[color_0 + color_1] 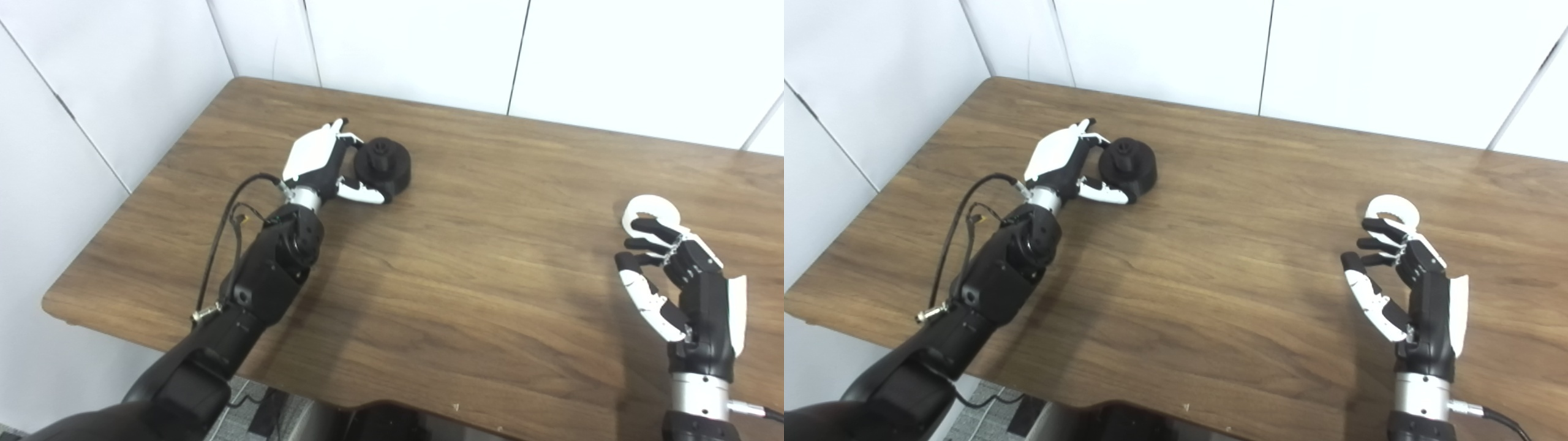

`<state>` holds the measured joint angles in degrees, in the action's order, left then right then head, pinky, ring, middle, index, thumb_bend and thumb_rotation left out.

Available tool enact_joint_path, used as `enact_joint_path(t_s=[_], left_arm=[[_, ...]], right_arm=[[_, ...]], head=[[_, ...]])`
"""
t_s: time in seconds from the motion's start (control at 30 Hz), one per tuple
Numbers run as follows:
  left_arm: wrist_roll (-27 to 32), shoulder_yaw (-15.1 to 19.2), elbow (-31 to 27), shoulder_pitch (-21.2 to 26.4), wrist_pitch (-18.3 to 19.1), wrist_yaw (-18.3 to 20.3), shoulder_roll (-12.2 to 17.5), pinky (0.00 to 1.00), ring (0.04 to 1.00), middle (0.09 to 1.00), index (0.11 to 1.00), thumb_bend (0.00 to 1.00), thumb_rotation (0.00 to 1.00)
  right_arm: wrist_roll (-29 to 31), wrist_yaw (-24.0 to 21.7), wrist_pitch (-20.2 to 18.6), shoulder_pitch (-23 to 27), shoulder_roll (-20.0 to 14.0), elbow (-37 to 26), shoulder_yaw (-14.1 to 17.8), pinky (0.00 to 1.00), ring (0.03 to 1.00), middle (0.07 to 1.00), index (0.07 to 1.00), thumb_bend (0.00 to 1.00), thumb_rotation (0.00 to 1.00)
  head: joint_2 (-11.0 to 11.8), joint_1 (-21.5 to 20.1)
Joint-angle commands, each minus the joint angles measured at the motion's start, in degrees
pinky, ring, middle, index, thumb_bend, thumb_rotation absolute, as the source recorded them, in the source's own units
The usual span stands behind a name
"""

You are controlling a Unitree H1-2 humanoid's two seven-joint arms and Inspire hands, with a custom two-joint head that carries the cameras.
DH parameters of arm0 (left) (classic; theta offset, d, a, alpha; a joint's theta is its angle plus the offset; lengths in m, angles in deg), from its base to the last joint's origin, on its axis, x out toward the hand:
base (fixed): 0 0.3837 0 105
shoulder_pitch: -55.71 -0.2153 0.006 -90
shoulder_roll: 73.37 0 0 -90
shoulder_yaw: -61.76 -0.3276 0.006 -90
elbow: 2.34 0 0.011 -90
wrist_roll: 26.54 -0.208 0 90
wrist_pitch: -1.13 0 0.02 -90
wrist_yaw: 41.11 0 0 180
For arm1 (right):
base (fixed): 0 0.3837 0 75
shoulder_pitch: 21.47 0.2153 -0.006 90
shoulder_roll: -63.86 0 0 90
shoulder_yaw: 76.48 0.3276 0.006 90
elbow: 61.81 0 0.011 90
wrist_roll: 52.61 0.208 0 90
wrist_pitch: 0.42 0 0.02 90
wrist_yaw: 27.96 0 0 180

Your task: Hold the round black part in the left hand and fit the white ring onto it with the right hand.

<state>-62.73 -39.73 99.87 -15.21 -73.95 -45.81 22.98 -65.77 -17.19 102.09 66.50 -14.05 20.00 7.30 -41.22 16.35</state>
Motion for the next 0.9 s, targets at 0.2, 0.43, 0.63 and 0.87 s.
enact_joint_path(t_s=[0.2, 0.43, 0.63, 0.87], left_arm=[[-1.0, -1.9, -6.8, -2.9, 0.0, 2.9, -0.7, 1.00, 1.000, 1.000, 0.635, 0.97, 0.37], [-1.1, -2.6, -12.0, -5.6, -1.2, 4.0, -1.8, 1.00, 1.000, 1.000, 0.622, 0.97, 0.32], [-1.5, -3.7, -16.4, -7.9, -1.6, 5.7, -2.4, 1.00, 1.000, 1.000, 0.623, 0.96, 0.31], [-3.2, -5.7, -20.9, -10.7, -4.4, 5.6, -3.4, 1.00, 1.000, 1.000, 0.614, 0.97, 0.33]], right_arm=[[-0.2, -0.3, 1.6, -2.2, 1.1, 1.0, 0.3, 0.51, 0.626, 0.700, 0.657, 0.53, 0.31], [-0.6, -0.2, 1.3, -2.3, 1.1, 0.9, 0.4, 0.51, 0.624, 0.701, 0.657, 0.54, 0.34], [-0.9, -0.1, 1.0, -2.4, 1.5, 0.4, 0.3, 0.51, 0.624, 0.702, 0.656, 0.54, 0.34], [-1.5, -0.1, 0.6, -2.3, 1.7, 0.1, 0.3, 0.51, 0.625, 0.707, 0.662, 0.53, 0.34]], head=[[-0.3, -0.1], [-0.7, -0.8], [-1.1, -1.8], [-1.3, -2.4]])
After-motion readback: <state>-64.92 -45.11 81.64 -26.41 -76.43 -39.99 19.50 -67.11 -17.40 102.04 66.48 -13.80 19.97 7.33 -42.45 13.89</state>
